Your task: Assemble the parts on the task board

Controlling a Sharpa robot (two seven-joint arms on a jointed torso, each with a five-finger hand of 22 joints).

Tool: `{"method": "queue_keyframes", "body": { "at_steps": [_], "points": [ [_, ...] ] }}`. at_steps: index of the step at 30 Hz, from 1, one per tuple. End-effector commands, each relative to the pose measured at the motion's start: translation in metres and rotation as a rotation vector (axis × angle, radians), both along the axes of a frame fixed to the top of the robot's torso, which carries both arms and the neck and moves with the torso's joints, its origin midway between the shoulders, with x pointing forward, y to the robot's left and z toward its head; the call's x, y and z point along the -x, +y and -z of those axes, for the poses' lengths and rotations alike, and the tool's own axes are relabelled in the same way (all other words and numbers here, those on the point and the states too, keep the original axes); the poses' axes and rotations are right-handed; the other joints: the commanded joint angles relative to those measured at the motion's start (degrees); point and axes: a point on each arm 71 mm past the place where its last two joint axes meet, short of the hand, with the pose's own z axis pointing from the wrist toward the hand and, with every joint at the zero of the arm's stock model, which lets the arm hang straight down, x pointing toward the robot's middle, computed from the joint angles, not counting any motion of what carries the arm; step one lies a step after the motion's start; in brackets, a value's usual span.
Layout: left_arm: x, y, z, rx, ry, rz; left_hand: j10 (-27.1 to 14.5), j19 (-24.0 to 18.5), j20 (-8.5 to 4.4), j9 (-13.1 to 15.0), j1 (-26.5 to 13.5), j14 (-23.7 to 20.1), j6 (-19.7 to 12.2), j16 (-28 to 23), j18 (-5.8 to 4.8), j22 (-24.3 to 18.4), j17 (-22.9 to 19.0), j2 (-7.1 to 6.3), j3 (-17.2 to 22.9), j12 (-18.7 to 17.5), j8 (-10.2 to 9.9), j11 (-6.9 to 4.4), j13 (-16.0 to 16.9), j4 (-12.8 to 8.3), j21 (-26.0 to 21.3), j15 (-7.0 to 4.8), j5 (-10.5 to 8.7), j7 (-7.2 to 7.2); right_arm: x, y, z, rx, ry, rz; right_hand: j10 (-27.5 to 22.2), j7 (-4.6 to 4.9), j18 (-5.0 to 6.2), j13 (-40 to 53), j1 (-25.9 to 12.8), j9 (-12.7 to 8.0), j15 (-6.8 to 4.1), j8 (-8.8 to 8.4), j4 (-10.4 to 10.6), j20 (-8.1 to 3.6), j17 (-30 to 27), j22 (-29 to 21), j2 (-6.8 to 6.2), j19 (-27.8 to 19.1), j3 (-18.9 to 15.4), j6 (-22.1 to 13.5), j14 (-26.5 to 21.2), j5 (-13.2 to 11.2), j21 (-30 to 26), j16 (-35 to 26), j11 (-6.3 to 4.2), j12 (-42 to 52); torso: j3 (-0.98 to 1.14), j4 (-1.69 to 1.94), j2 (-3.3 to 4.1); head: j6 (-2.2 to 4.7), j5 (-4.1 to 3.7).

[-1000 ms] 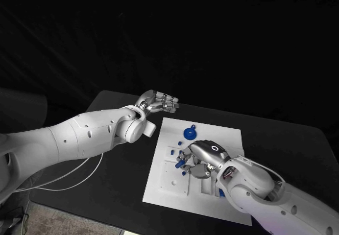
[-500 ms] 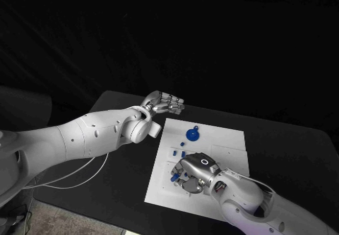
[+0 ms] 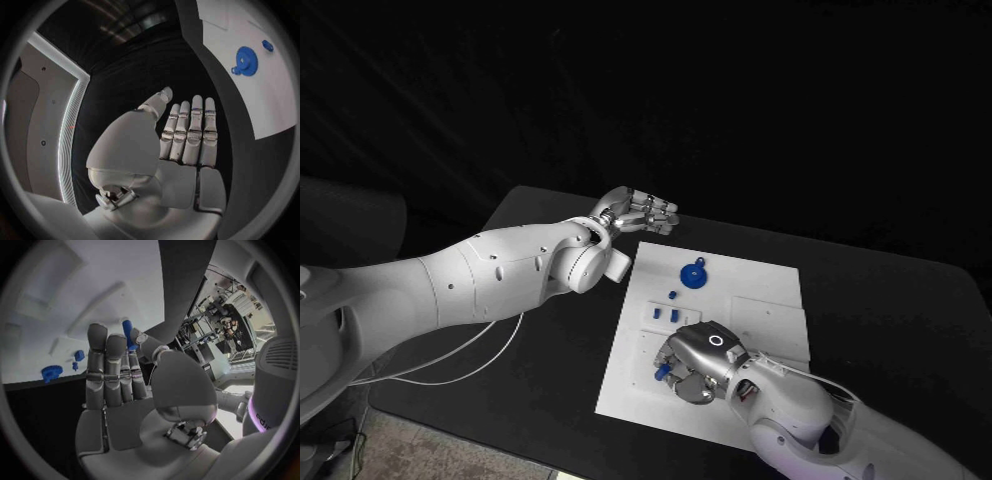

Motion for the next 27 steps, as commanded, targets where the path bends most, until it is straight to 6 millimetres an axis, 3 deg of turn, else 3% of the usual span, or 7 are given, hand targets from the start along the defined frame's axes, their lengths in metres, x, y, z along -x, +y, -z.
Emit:
{"method": "queue_keyframes", "body": {
  "at_steps": [1,27],
  "points": [
    [0.0002,-0.0027,-0.0006,0.009,0.006,0.020,-0.3,0.1,0.17,0.1,0.1,-0.4,-0.5,-0.1,0.10,0.0,0.0,0.60,0.0,-0.1,-0.1,-0.05,0.0,0.2,0.3,-0.02,0.14,0.02,0.0005,-0.0001,0.0028,0.036,-0.012,-0.002,0.3,-0.68,0.83,0.1,-0.6,0.4,-0.43,0.26,-0.1,-0.25,0.1,0.0,0.23,2.0,0.3,1.9,0.0,0.3,0.1,-0.2,0.13,0.2,-0.02,-0.02,0.00,-0.11,0.15],
    [0.0000,-0.0027,-0.0001,0.009,0.011,0.024,-0.4,-0.2,0.23,0.1,0.0,-0.5,-0.6,-0.1,0.13,0.2,0.1,0.75,-0.3,-0.1,-0.1,-0.03,0.0,0.4,0.6,0.02,0.16,0.04,0.0012,0.0025,0.0045,0.055,-0.051,0.026,0.4,-0.70,0.82,0.1,-0.6,0.4,-0.46,0.26,-0.1,-0.28,0.0,0.3,0.20,2.1,0.6,2.0,0.0,-0.1,0.4,0.0,0.10,0.2,-0.07,0.03,-0.02,-0.12,0.14]
  ]
}}
